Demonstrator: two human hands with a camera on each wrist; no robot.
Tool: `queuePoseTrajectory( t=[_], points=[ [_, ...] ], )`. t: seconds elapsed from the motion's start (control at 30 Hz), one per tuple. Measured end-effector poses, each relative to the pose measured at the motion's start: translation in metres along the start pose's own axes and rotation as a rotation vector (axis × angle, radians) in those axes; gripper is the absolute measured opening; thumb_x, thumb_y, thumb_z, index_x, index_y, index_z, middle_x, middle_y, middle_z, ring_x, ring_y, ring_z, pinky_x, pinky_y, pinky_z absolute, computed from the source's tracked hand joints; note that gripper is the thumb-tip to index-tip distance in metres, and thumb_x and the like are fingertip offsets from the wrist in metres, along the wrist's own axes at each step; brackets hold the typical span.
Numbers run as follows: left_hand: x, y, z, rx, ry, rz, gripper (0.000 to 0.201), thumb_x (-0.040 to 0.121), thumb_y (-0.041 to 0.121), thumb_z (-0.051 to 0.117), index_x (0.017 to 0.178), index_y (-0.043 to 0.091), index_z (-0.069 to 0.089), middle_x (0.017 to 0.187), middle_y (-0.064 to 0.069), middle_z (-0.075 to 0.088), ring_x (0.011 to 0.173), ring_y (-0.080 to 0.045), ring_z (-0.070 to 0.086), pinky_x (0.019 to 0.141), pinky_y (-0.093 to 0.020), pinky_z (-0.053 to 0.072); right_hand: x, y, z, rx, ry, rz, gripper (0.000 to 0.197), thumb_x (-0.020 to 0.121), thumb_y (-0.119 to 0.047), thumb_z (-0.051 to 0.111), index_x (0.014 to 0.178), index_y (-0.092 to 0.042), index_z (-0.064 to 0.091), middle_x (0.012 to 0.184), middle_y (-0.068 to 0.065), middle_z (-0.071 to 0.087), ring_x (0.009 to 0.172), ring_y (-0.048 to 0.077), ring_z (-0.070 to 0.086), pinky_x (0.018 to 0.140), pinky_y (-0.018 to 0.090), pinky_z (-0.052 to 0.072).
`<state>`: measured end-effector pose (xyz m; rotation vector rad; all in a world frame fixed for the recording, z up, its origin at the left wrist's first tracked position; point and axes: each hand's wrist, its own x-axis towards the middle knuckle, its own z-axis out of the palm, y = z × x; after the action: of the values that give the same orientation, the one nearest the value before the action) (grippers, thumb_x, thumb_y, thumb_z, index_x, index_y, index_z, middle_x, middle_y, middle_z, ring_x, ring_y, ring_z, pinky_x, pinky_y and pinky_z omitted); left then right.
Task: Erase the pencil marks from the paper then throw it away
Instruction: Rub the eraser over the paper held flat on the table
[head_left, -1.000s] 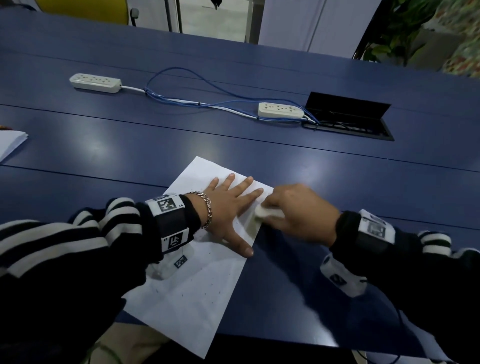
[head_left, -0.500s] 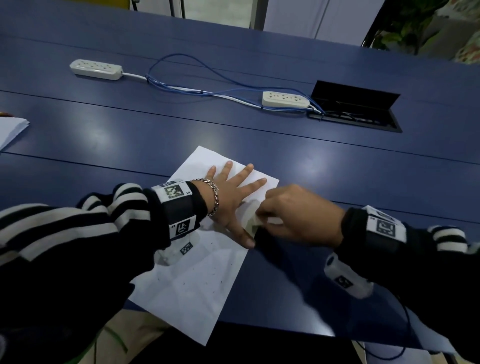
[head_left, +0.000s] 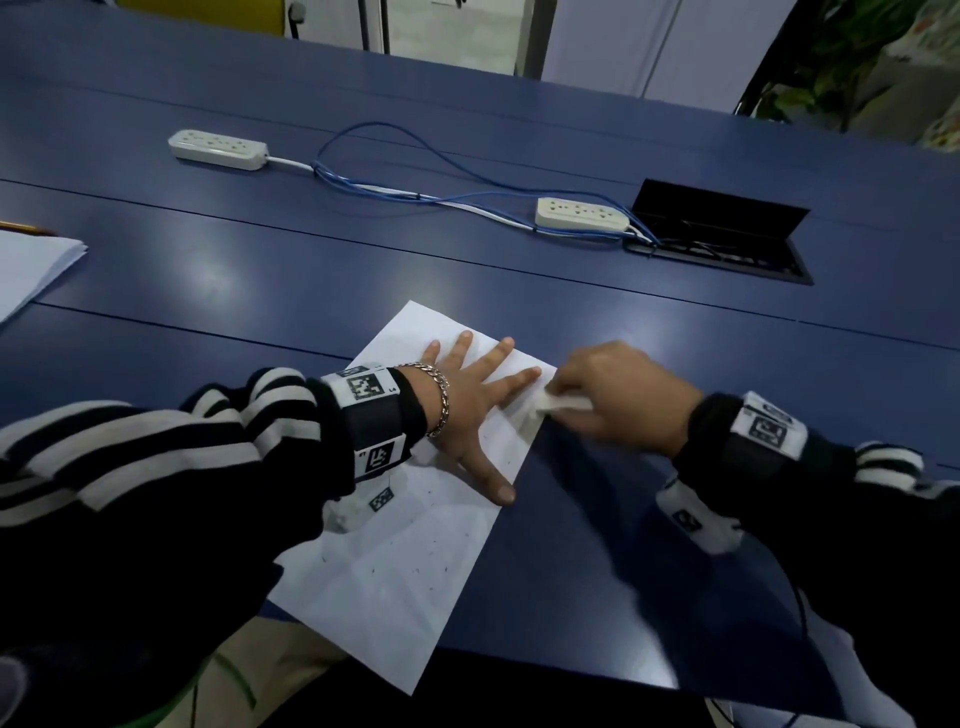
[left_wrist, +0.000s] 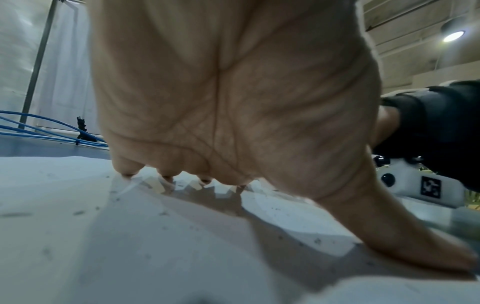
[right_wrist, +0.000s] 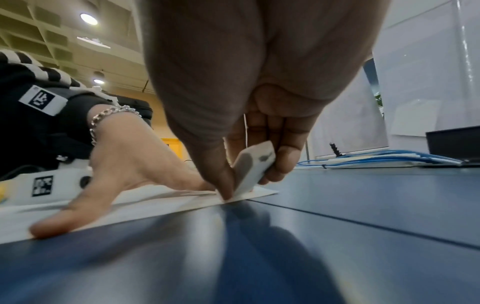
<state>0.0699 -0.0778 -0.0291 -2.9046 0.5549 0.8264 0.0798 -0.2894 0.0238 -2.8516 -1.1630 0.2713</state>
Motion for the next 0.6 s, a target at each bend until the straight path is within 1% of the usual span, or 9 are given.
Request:
queuePoseTrajectory(
  t=[0.03, 0.1, 0.17, 0.23, 0.3, 0.4, 0.5, 0.53, 0.6],
  points=[
    [0.0, 0.001, -0.001, -0.001, -0.004, -0.003, 0.156, 0.036, 0.105, 0.061, 0.149, 0.055, -0.034, 0.165, 0.008, -0.04, 0.152, -0.042, -0.031, 0.123, -0.068, -0.008, 0.001, 0.006, -0.002, 0.0, 0.034, 0.022, 0.028, 0.091, -0.047, 0.058, 0.098, -0.023, 0.071, 0.087, -0.005, 0.059, 0.085, 0.024, 0.061, 0.074, 0.037, 0.051],
    [0.0, 0.001, -0.001, 0.012, 0.006, -0.002, 0.156, 0.036, 0.105, 0.061, 0.149, 0.054, -0.034, 0.165, 0.008, -0.039, 0.153, -0.043, -0.03, 0.123, -0.067, -0.008, -0.005, -0.001, 0.001, -0.012, 0.039, -0.022, 0.027, 0.09, -0.044, 0.053, 0.09, -0.022, 0.068, 0.087, -0.003, 0.059, 0.082, 0.025, 0.061, 0.072, 0.04, 0.052],
    [0.0, 0.002, 0.0, 0.017, 0.015, 0.0, 0.157, 0.037, 0.104, 0.062, 0.151, 0.053, -0.033, 0.166, 0.007, -0.038, 0.153, -0.043, -0.029, 0.123, -0.067, -0.007, -0.018, -0.027, 0.008, -0.01, -0.035, -0.095, 0.023, 0.089, -0.037, 0.048, 0.084, -0.021, 0.064, 0.085, -0.004, 0.055, 0.077, 0.023, 0.058, 0.067, 0.04, 0.051],
    [0.0, 0.002, 0.0, 0.016, 0.023, 0.004, 0.156, 0.038, 0.103, 0.064, 0.152, 0.053, -0.031, 0.167, 0.006, -0.037, 0.153, -0.043, -0.029, 0.123, -0.066, -0.007, -0.025, -0.036, 0.008, -0.011, -0.103, -0.113, 0.018, 0.089, -0.033, 0.051, 0.086, -0.022, 0.064, 0.083, -0.007, 0.052, 0.075, 0.021, 0.056, 0.065, 0.037, 0.05],
    [-0.001, 0.001, -0.001, 0.014, 0.014, 0.006, 0.155, 0.038, 0.103, 0.063, 0.151, 0.054, -0.032, 0.166, 0.007, -0.037, 0.153, -0.043, -0.03, 0.123, -0.066, -0.008, -0.014, -0.021, 0.004, 0.005, -0.056, -0.063, 0.017, 0.089, -0.037, 0.056, 0.089, -0.023, 0.067, 0.083, -0.008, 0.053, 0.077, 0.02, 0.058, 0.068, 0.037, 0.05],
    [-0.001, 0.001, -0.003, 0.014, 0.0, 0.001, 0.155, 0.038, 0.103, 0.063, 0.15, 0.055, -0.033, 0.166, 0.008, -0.038, 0.153, -0.041, -0.03, 0.123, -0.066, -0.008, -0.001, 0.001, 0.0, 0.017, 0.059, 0.053, 0.025, 0.09, -0.044, 0.06, 0.101, -0.023, 0.069, 0.093, -0.002, 0.063, 0.088, 0.025, 0.063, 0.076, 0.037, 0.051],
    [0.001, 0.001, -0.002, 0.038, 0.001, 0.004, 0.154, 0.039, 0.104, 0.062, 0.152, 0.053, -0.03, 0.167, 0.006, -0.037, 0.154, -0.042, -0.029, 0.124, -0.066, -0.005, -0.007, -0.029, 0.009, -0.001, 0.058, 0.052, 0.02, 0.091, -0.034, 0.057, 0.104, -0.02, 0.064, 0.102, 0.003, 0.065, 0.09, 0.029, 0.063, 0.074, 0.039, 0.051],
    [0.003, 0.001, -0.001, 0.049, 0.006, 0.001, 0.155, 0.039, 0.105, 0.062, 0.152, 0.052, -0.031, 0.167, 0.005, -0.036, 0.154, -0.043, -0.028, 0.124, -0.067, -0.004, -0.011, -0.042, 0.014, 0.005, 0.03, 0.048, 0.018, 0.093, -0.033, 0.055, 0.102, -0.019, 0.063, 0.104, 0.003, 0.065, 0.09, 0.029, 0.062, 0.073, 0.04, 0.052],
    [0.006, 0.0, 0.001, 0.061, 0.009, -0.005, 0.156, 0.038, 0.105, 0.061, 0.151, 0.053, -0.033, 0.167, 0.005, -0.036, 0.154, -0.044, -0.027, 0.123, -0.068, -0.003, -0.018, -0.054, 0.018, -0.015, -0.012, 0.048, 0.015, 0.094, -0.033, 0.052, 0.09, -0.02, 0.06, 0.098, 0.001, 0.065, 0.086, 0.027, 0.062, 0.072, 0.039, 0.052]
  ],
)
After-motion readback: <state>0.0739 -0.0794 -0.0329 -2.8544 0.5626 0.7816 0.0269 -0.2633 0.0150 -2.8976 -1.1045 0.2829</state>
